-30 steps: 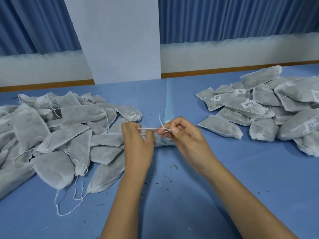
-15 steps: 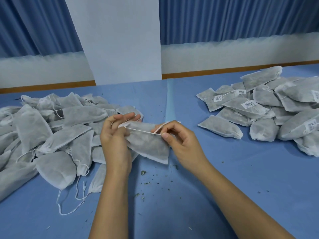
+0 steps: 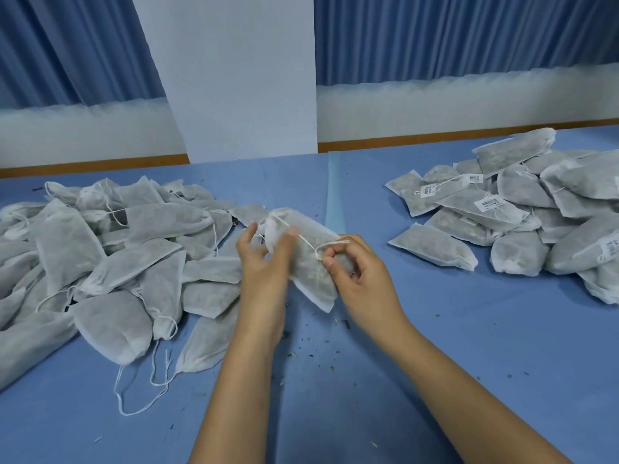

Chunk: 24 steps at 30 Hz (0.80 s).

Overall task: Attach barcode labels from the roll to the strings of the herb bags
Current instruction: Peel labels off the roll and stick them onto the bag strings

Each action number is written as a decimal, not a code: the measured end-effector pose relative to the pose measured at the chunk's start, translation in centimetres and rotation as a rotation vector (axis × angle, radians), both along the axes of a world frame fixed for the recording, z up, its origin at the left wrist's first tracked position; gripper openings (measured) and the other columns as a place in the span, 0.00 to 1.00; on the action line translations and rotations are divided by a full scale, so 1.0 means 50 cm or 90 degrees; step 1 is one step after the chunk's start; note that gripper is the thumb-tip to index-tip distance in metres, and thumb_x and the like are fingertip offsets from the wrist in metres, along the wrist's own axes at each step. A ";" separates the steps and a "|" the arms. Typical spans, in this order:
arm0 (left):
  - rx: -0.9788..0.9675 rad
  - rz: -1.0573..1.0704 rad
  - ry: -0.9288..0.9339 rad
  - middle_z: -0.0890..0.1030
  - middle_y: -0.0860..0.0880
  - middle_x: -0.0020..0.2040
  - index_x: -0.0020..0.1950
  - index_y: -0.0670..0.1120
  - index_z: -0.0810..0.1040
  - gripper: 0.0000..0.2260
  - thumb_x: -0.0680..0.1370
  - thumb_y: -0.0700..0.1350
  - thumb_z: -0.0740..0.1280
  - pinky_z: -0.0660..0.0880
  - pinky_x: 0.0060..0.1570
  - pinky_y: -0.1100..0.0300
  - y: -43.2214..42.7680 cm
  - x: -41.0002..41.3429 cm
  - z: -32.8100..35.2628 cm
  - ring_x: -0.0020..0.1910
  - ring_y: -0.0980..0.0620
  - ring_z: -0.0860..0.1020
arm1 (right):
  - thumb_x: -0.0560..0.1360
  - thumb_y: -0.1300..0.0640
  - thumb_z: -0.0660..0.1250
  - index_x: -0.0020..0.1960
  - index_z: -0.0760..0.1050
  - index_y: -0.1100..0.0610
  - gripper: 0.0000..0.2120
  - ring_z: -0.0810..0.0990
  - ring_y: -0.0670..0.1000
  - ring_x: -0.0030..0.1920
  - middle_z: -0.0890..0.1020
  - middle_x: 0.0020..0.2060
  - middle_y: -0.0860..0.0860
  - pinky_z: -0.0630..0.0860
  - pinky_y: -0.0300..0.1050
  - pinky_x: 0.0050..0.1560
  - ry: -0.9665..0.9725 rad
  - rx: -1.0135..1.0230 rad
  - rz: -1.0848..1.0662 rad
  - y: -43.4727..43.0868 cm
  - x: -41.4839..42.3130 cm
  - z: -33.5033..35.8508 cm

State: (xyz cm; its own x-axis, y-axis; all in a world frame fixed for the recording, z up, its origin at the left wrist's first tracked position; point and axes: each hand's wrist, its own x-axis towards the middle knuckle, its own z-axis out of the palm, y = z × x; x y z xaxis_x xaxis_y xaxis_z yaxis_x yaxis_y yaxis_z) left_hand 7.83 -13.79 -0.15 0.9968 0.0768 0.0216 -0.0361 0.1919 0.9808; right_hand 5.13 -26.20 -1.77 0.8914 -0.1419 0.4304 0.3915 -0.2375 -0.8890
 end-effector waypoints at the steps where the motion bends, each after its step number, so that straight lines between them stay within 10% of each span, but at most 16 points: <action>1: 0.065 -0.031 -0.025 0.74 0.62 0.59 0.75 0.55 0.58 0.37 0.72 0.51 0.74 0.73 0.46 0.73 -0.008 -0.004 -0.006 0.49 0.73 0.75 | 0.76 0.67 0.65 0.45 0.77 0.59 0.05 0.77 0.44 0.49 0.77 0.48 0.50 0.69 0.36 0.50 -0.006 -0.016 -0.010 -0.002 0.000 -0.001; 7: 0.163 -0.036 -0.056 0.71 0.65 0.60 0.77 0.53 0.56 0.41 0.71 0.43 0.76 0.73 0.43 0.77 -0.018 -0.005 -0.016 0.51 0.78 0.72 | 0.76 0.68 0.64 0.48 0.79 0.62 0.06 0.77 0.47 0.51 0.77 0.51 0.52 0.72 0.38 0.53 -0.017 -0.081 -0.006 0.000 -0.004 -0.005; 11: 0.172 0.013 -0.073 0.73 0.51 0.69 0.76 0.50 0.61 0.31 0.75 0.44 0.71 0.72 0.66 0.54 -0.023 -0.002 -0.011 0.66 0.55 0.73 | 0.74 0.68 0.67 0.41 0.78 0.56 0.08 0.75 0.43 0.44 0.76 0.46 0.49 0.68 0.32 0.46 -0.015 -0.069 -0.008 0.002 -0.009 -0.003; 16: 0.075 0.042 -0.039 0.81 0.48 0.59 0.66 0.47 0.73 0.16 0.78 0.44 0.67 0.75 0.63 0.47 -0.018 -0.002 -0.013 0.60 0.48 0.79 | 0.73 0.67 0.69 0.40 0.78 0.58 0.06 0.76 0.45 0.45 0.76 0.47 0.51 0.69 0.34 0.46 -0.027 -0.073 -0.016 0.002 -0.011 -0.003; 24: 0.115 0.264 -0.185 0.72 0.46 0.64 0.68 0.51 0.60 0.28 0.75 0.36 0.70 0.72 0.55 0.71 0.002 0.011 -0.018 0.62 0.58 0.74 | 0.76 0.57 0.67 0.41 0.71 0.55 0.07 0.74 0.41 0.40 0.74 0.44 0.49 0.67 0.34 0.42 -0.044 -0.048 -0.226 -0.034 0.012 -0.005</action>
State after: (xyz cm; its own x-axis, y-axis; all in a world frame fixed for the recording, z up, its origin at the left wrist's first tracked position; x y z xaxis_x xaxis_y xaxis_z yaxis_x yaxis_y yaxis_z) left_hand 8.39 -13.69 -1.07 0.8343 0.4331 0.3410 -0.3475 -0.0670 0.9353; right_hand 5.74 -27.91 -2.04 0.7607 -0.4029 0.5089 0.3312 -0.4333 -0.8382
